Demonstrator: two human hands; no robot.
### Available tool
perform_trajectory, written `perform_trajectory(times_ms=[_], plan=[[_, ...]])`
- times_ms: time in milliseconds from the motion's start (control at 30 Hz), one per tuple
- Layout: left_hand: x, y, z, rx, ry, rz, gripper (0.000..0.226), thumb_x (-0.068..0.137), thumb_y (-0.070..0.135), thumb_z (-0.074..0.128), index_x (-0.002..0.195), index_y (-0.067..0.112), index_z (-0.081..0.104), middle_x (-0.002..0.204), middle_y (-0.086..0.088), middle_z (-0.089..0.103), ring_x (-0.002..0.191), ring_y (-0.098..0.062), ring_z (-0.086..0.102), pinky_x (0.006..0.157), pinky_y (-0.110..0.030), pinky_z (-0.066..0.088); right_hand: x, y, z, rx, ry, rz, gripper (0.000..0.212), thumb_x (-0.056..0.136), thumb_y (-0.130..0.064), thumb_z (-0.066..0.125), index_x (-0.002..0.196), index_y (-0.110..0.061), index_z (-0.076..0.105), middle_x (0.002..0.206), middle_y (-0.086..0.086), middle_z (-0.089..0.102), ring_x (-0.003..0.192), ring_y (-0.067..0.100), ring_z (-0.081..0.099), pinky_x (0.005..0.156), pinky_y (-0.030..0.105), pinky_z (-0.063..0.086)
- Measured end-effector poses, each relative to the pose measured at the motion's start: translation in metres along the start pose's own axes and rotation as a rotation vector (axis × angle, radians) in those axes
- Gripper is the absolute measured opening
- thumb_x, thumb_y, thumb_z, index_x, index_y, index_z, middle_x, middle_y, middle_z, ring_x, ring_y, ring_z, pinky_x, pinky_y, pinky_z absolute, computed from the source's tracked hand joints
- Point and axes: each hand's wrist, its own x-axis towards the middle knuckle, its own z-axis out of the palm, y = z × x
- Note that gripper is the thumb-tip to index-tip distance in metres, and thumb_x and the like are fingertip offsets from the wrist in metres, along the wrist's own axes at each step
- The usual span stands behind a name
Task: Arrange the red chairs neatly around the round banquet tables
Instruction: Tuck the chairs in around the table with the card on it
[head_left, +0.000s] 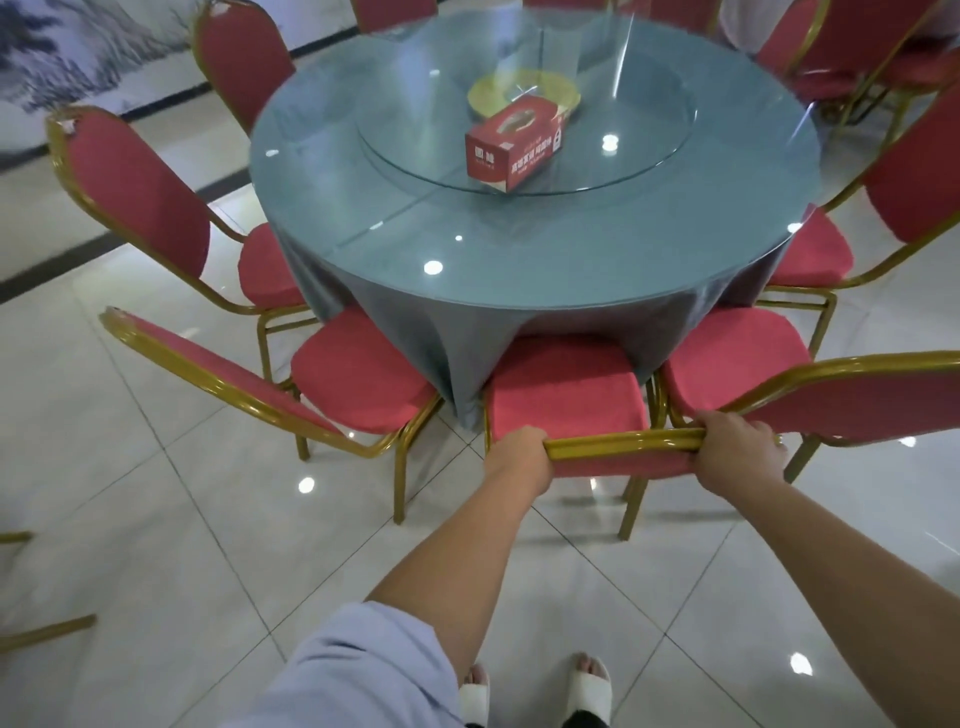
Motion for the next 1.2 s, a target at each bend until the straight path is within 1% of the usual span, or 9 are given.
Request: perform_trajectory(times_ms=[133,267,367,500,667,833,967,1067,1200], plan=[[0.011,0.008,0.005,-0.016,0.021,0.005,0.021,0.083,0.001,0.053,0.091,0.017,0.063,0.081,-0.002,0.06,0.075,-0.027,0.058,0.063,-0.031,0.045,0.016,0.006,-0.007,-0.017,-0.017,-0.004,0.014,0.089,-0.015,0.055,0.091,-0.028,0.058,0.094,0.004,0.057,0.109,0.036,0.051,0.098,0.059,0.043],[0.008,0.004,0.013,-0.029,0.08,0.03,0.024,0.083,0.002,0.051,0.091,0.021,0.063,0.085,-0.001,0.058,0.077,-0.026,0.053,0.064,-0.031,0.041,0.015,0.01,-0.004,-0.002,-0.019,-0.005,0.014,0.087,-0.015,0.054,0.088,-0.028,0.058,0.094,0.007,0.06,0.106,0.037,0.052,0.095,0.057,0.041],[0.004,0.002,0.011,-0.016,0.055,0.04,0.026,0.082,0.002,0.051,0.093,0.021,0.065,0.085,-0.001,0.061,0.077,-0.026,0.055,0.063,-0.031,0.042,0.01,0.012,-0.001,0.009,0.004,-0.011,0.016,0.087,-0.013,0.054,0.086,-0.028,0.058,0.089,0.004,0.059,0.102,0.035,0.052,0.094,0.056,0.042],[-0.004,0.001,0.012,0.038,0.032,0.071,0.026,0.082,0.003,0.052,0.096,0.019,0.066,0.085,-0.001,0.061,0.077,-0.025,0.055,0.063,-0.031,0.042,0.005,0.021,0.006,-0.001,0.01,-0.029,0.016,0.086,-0.017,0.06,0.091,-0.032,0.06,0.083,-0.003,0.059,0.094,0.03,0.056,0.088,0.056,0.049],[-0.006,0.001,0.017,0.05,0.015,0.078,0.024,0.084,0.005,0.05,0.095,0.02,0.066,0.086,-0.002,0.063,0.078,-0.025,0.057,0.062,-0.031,0.043,-0.001,0.025,0.006,0.0,0.013,-0.053,0.014,0.087,-0.019,0.061,0.088,-0.033,0.058,0.089,-0.004,0.059,0.1,0.031,0.054,0.091,0.055,0.047],[-0.002,0.002,0.022,0.054,0.018,0.069,0.019,0.085,0.009,0.051,0.093,0.019,0.064,0.084,0.0,0.06,0.077,-0.025,0.055,0.063,-0.032,0.042,0.012,0.027,0.002,-0.033,-0.025,-0.089,0.011,0.088,-0.023,0.059,0.088,-0.034,0.062,0.081,-0.007,0.06,0.091,0.027,0.055,0.087,0.054,0.051],[-0.007,0.002,0.022,0.051,-0.017,0.063,0.013,0.084,0.01,0.052,0.083,0.02,0.06,0.083,0.0,0.061,0.076,-0.025,0.057,0.061,-0.031,0.04,0.009,0.025,-0.005,-0.061,-0.028,-0.107,0.012,0.089,-0.021,0.058,0.086,-0.032,0.061,0.078,-0.005,0.058,0.089,0.026,0.055,0.086,0.052,0.052],[-0.008,0.0,0.021,-0.002,-0.046,0.036,0.02,0.082,0.006,0.052,0.07,0.023,0.052,0.077,0.0,0.06,0.077,-0.027,0.061,0.06,-0.031,0.042,0.003,0.028,-0.002,-0.065,-0.003,-0.1,0.014,0.09,-0.021,0.057,0.088,-0.034,0.059,0.076,-0.006,0.055,0.087,0.024,0.051,0.09,0.054,0.051],[-0.012,0.001,0.022,-0.011,-0.017,0.006,0.025,0.081,0.004,0.051,0.064,0.023,0.048,0.073,0.001,0.058,0.076,-0.028,0.061,0.063,-0.034,0.05,0.005,0.029,0.002,-0.09,-0.016,-0.087,0.013,0.088,-0.021,0.058,0.087,-0.034,0.059,0.08,-0.007,0.054,0.092,0.024,0.048,0.09,0.055,0.049]])
